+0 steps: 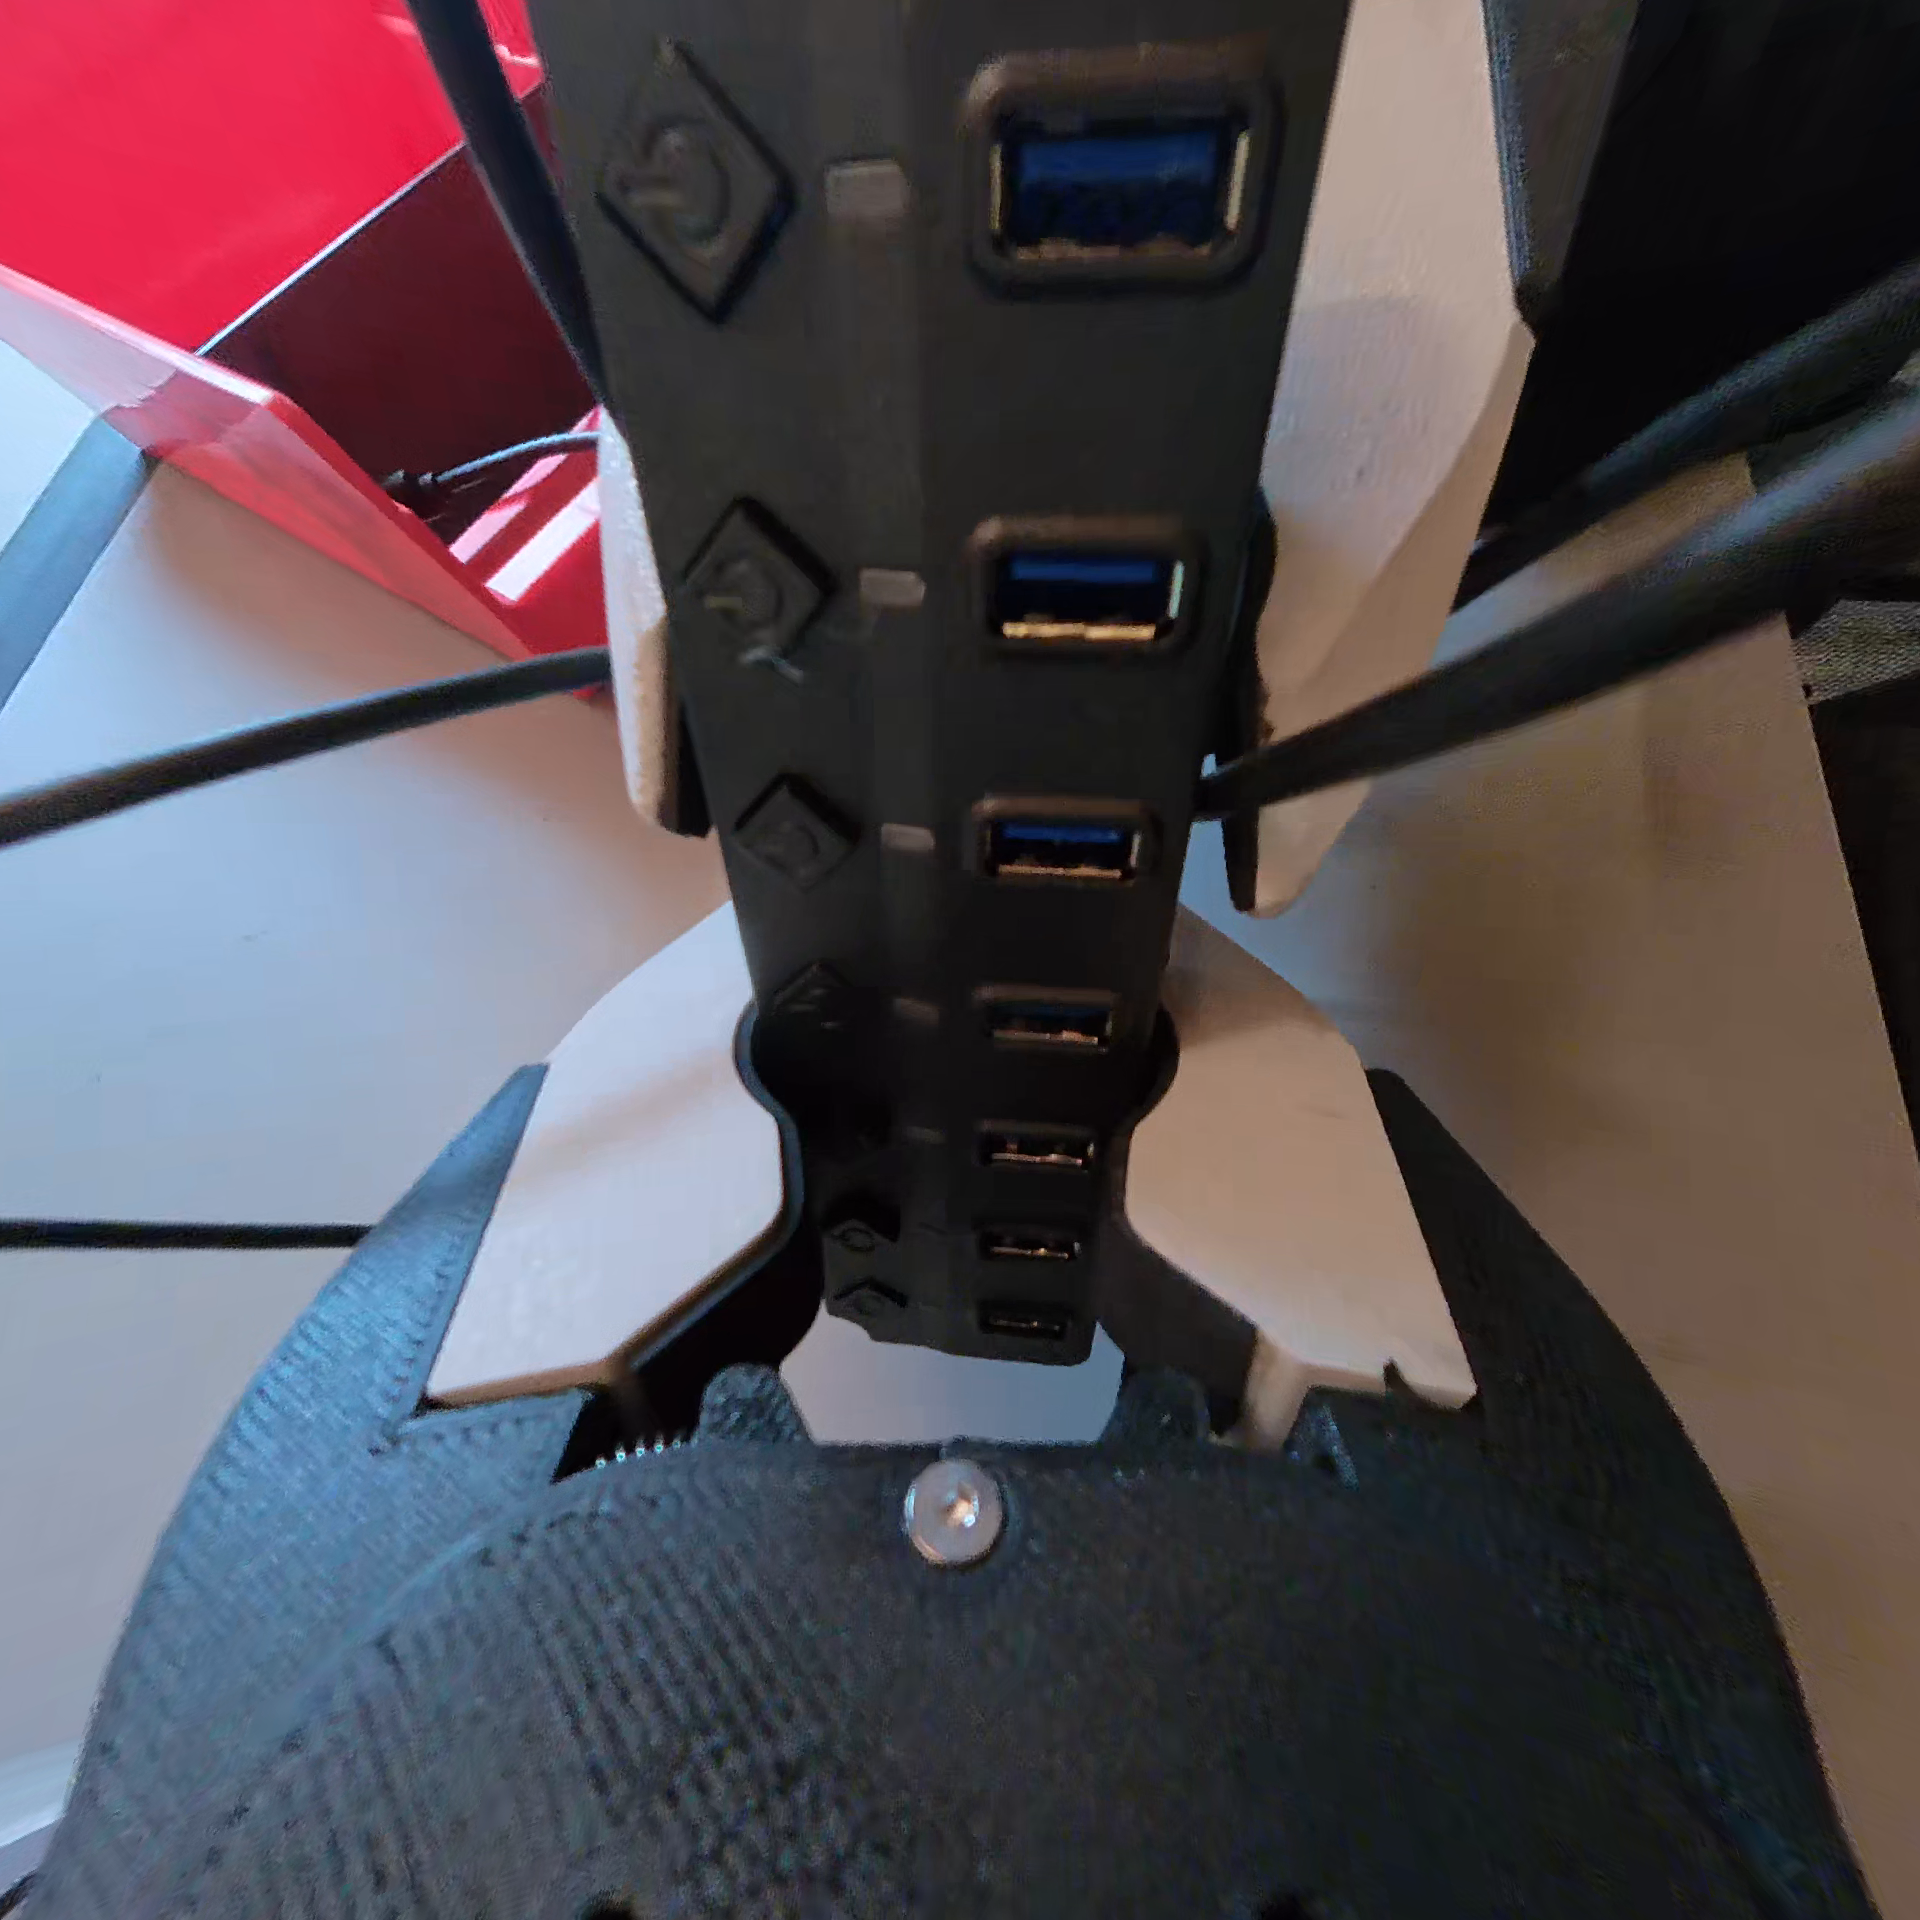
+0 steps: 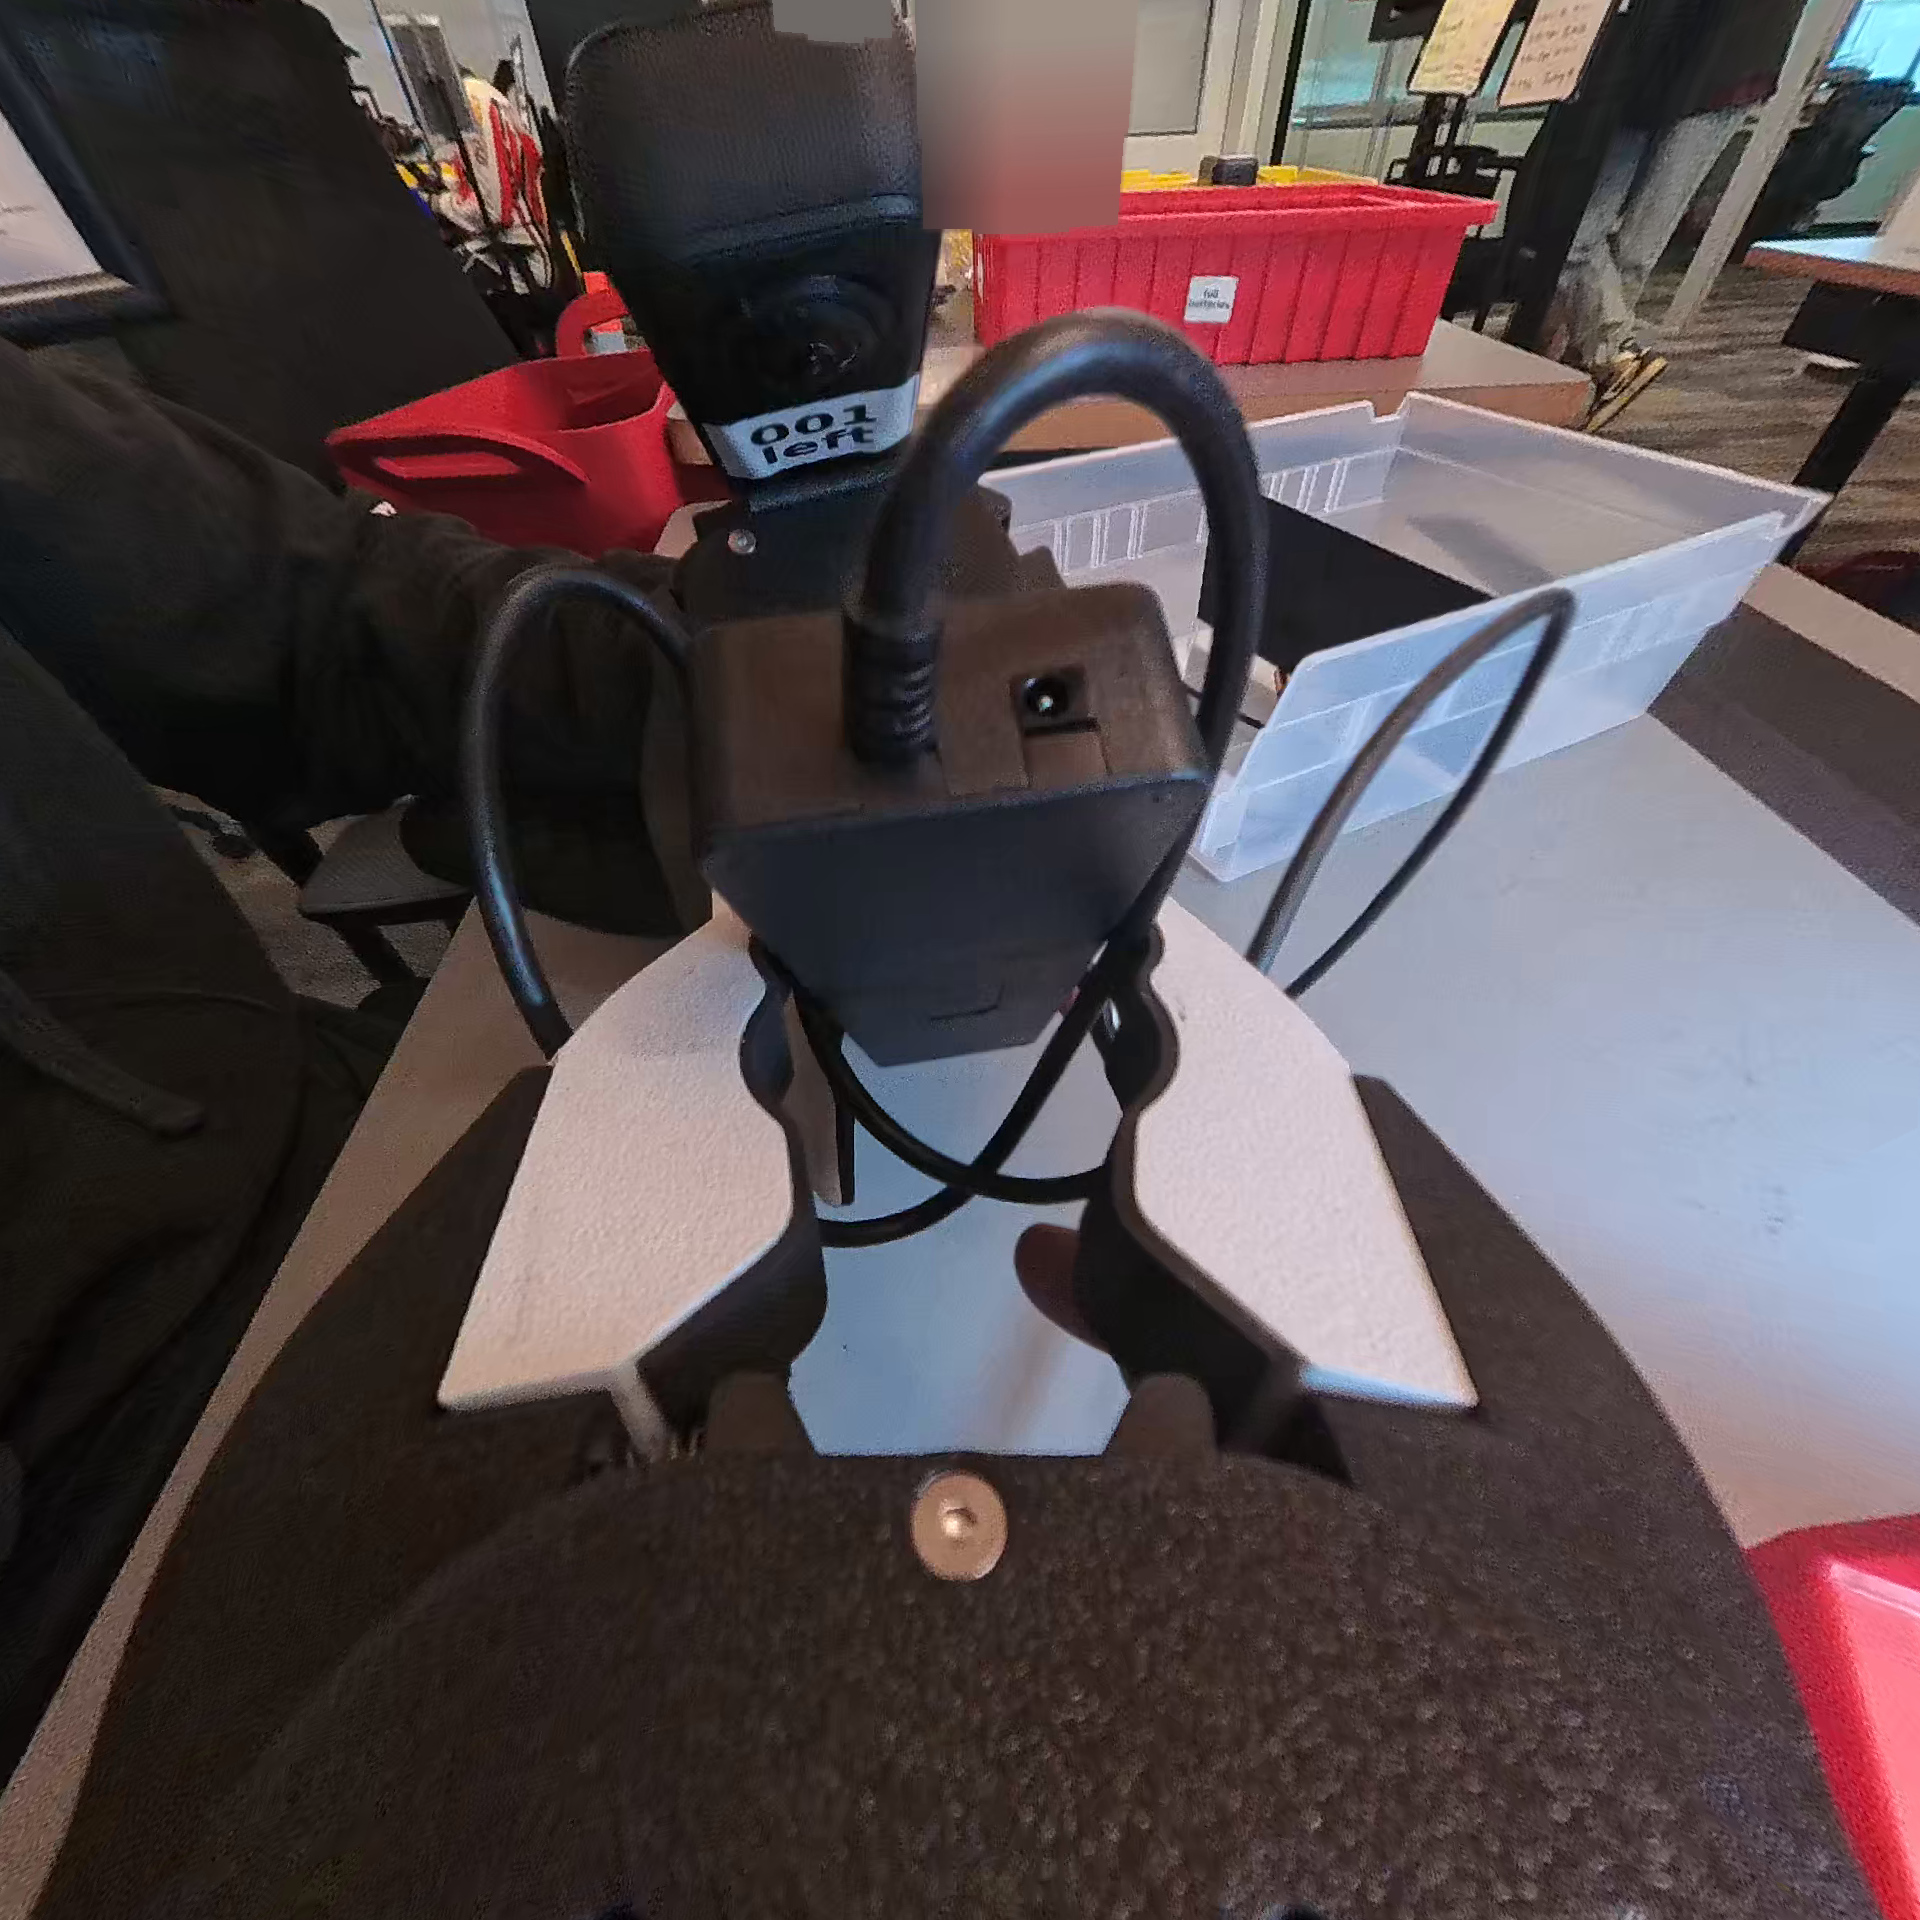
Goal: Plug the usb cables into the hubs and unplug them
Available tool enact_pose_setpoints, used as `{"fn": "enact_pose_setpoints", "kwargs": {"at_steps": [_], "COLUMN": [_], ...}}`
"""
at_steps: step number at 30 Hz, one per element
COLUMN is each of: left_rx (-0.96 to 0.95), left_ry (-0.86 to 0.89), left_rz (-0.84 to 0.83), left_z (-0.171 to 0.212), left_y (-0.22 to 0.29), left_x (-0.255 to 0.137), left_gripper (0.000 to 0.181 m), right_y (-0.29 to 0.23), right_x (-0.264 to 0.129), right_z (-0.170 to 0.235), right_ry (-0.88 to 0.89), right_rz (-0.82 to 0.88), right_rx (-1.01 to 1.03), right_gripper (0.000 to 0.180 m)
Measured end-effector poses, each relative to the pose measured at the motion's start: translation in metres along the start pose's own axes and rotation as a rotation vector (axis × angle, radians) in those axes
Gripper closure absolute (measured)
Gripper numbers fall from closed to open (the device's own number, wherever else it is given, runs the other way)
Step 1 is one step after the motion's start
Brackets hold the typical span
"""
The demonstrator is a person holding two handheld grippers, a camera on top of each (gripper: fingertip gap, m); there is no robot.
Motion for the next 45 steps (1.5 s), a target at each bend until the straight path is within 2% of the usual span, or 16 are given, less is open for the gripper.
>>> {"fn": "enact_pose_setpoints", "kwargs": {"at_steps": [18, 22, 27, 32, 37, 45], "left_rx": [-0.031, -0.021, 0.018, 0.046, 0.037, 0.015], "left_ry": [0.142, 0.152, 0.160, 0.060, 0.013, 0.112], "left_rz": [0.077, 0.052, 0.046, 0.071, 0.090, 0.052], "left_z": [-0.001, 0.001, -0.005, -0.008, -0.005, -0.005], "left_y": [0.000, -0.003, 0.001, 0.010, 0.011, 0.006], "left_x": [-0.007, -0.011, -0.013, -0.008, -0.007, -0.009], "left_gripper": [0.116, 0.125, 0.126, 0.126, 0.126, 0.124], "right_y": [-0.004, -0.001, -0.005, -0.012, -0.013, -0.010], "right_x": [-0.017, -0.029, -0.032, -0.022, -0.019, -0.025], "right_z": [0.001, -0.001, 0.002, 0.011, 0.015, 0.009], "right_ry": [0.061, 0.130, 0.202, 0.127, 0.106, 0.096], "right_rz": [-0.050, -0.038, -0.051, -0.054, -0.038, -0.003], "right_rx": [-0.033, 0.009, 0.019, -0.033, -0.061, -0.073], "right_gripper": [0.124, 0.124, 0.123, 0.113, 0.114, 0.119]}}
Point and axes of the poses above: each gripper's, where its closed fingertips meet, x out along the fingers, z out of its underside, y = z × x across the jaws, the point moved 9 cm from there along -x, back along the fingers, and after that the axes turned 2 degrees about -z, right-handed, at the moved point
